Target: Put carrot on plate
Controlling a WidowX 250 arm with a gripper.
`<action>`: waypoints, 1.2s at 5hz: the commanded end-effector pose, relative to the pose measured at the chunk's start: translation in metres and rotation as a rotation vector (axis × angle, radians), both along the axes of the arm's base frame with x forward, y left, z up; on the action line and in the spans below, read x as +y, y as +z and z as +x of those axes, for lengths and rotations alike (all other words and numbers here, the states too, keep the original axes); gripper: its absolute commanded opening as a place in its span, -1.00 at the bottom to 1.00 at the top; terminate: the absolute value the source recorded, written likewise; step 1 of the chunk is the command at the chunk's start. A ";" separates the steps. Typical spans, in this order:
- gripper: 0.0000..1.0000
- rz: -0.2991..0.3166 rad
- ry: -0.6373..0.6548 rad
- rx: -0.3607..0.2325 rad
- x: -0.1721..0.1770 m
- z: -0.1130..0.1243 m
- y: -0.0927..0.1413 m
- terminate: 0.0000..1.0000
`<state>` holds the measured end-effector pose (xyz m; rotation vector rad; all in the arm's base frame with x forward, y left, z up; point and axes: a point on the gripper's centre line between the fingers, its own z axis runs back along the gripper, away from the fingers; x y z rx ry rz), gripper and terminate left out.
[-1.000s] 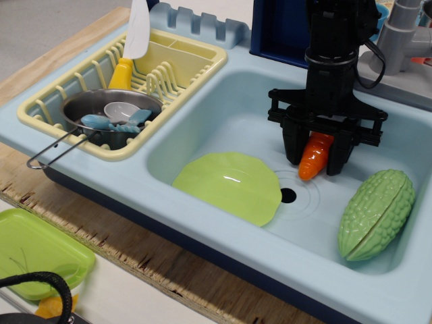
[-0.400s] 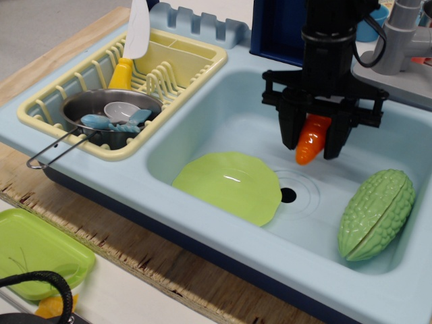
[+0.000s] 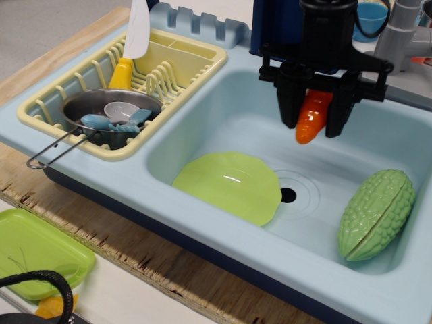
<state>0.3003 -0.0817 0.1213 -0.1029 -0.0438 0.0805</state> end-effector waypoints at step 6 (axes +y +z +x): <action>-1.00 -0.070 0.126 0.042 0.037 -0.047 0.003 -1.00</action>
